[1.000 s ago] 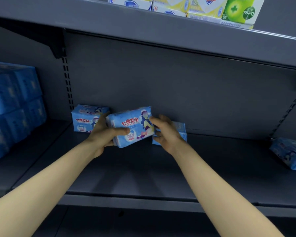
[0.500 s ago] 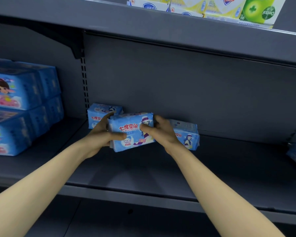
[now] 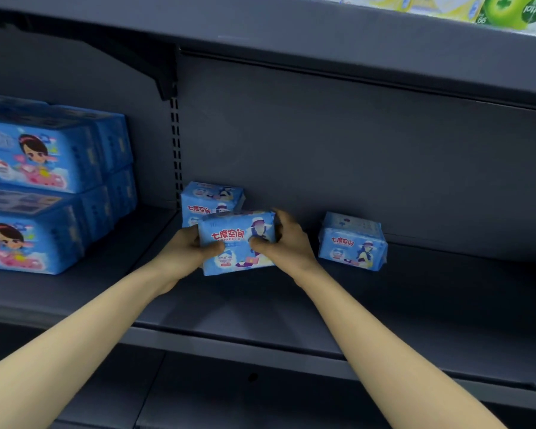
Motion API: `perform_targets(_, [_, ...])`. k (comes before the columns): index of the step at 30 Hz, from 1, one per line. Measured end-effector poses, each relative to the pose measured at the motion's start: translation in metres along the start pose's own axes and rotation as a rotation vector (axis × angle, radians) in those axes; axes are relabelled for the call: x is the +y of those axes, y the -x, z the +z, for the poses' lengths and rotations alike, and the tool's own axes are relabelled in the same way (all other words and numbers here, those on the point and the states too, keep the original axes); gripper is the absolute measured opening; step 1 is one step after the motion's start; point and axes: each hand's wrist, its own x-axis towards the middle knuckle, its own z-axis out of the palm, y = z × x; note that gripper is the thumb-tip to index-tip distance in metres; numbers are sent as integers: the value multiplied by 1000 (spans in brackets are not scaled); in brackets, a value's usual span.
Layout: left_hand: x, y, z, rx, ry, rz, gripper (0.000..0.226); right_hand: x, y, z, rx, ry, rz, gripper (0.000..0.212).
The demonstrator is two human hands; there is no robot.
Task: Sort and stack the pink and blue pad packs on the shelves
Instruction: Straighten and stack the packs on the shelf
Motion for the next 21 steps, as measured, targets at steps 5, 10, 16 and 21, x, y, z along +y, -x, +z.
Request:
perform_targets(5, [-8, 2, -5, 9, -90, 7, 25, -3, 4, 11, -12, 86, 27, 69])
perform_targets(10, [-13, 1, -19, 17, -299, 22, 30, -12, 8, 24, -28, 87, 71, 65])
perform_targets(16, [-11, -1, -42, 17, -465, 12, 75, -24, 8, 44, 6, 94, 54, 68])
perform_targets(21, [-10, -2, -55, 6, -356, 92, 57, -26, 6, 61, 55, 101, 25, 68])
